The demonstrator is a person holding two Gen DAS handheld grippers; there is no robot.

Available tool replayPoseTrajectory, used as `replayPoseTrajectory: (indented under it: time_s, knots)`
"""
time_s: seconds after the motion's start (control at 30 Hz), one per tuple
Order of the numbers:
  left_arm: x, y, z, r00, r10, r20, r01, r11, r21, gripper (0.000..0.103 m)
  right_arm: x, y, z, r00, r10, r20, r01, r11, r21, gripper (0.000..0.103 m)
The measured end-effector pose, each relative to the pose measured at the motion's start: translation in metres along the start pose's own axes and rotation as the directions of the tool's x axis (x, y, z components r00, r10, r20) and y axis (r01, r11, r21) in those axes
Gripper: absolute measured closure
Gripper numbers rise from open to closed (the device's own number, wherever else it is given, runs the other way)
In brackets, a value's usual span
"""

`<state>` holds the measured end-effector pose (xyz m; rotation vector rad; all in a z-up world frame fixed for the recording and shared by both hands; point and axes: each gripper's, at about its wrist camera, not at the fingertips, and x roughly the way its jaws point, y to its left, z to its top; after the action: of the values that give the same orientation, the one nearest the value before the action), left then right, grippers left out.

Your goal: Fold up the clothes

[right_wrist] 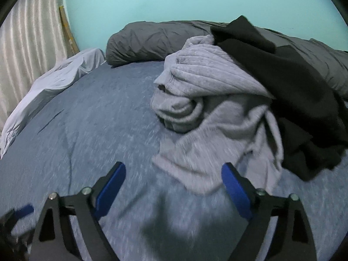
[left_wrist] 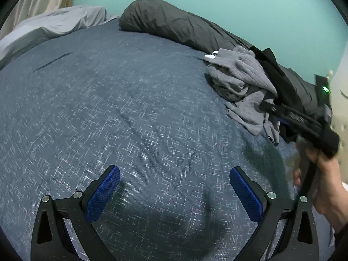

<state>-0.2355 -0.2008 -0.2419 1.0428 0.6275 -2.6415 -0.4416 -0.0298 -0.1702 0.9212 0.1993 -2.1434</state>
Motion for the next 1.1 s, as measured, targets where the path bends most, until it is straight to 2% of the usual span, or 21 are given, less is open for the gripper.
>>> replayPoseTrajectory:
  time_s: [0.27, 0.33, 0.43, 0.5, 0.57, 0.63, 0.73, 0.87, 1.1]
  knots:
    - [0.003, 0.013, 0.003, 1.0, -0.003, -0.004, 0.003, 0.999, -0.033, 0.0, 0.056, 0.002, 0.039, 0.999, -0.034, 0.008, 0.033, 0.999, 0.042, 0.016]
    - [0.004, 0.015, 0.003, 1.0, -0.005, -0.006, 0.005, 0.999, -0.038, 0.0, 0.069, 0.002, 0.044, 0.998, -0.056, -0.005, 0.056, 0.998, 0.04, 0.02]
    - [0.005, 0.014, 0.003, 1.0, -0.011, -0.008, 0.011, 0.999, -0.034, 0.0, 0.085, 0.002, 0.05, 0.997, -0.082, -0.012, 0.083, 0.996, 0.041, 0.033]
    - [0.007, 0.013, 0.002, 1.0, -0.013, -0.013, 0.013, 1.0, -0.025, 0.0, 0.095, 0.001, 0.052, 0.997, -0.073, -0.024, 0.074, 0.996, 0.051, 0.048]
    - [0.009, 0.012, 0.001, 1.0, -0.017, -0.017, 0.016, 1.0, -0.026, 0.0, 0.102, 0.001, 0.054, 0.996, -0.075, -0.038, 0.077, 0.996, 0.05, 0.071]
    - [0.009, 0.012, 0.002, 1.0, -0.02, -0.017, 0.02, 0.999, -0.025, 0.0, 0.103, 0.001, 0.057, 0.997, -0.066, -0.032, 0.067, 0.996, 0.059, 0.085]
    - [0.005, 0.012, 0.002, 1.0, -0.021, -0.01, 0.021, 0.999, -0.024, 0.0, 0.094, -0.002, 0.065, 0.999, -0.048, -0.007, 0.049, 0.997, 0.061, 0.093]
    - [0.003, 0.013, 0.003, 1.0, -0.022, -0.004, 0.022, 0.999, -0.029, 0.0, 0.058, -0.004, 0.081, 0.996, -0.038, 0.078, 0.035, 0.999, 0.03, 0.096]
    - [-0.004, 0.011, 0.007, 0.999, -0.031, 0.017, 0.031, 0.999, -0.027, 0.0, -0.034, -0.025, 0.137, 0.964, -0.081, 0.253, 0.071, 0.996, 0.05, 0.097]
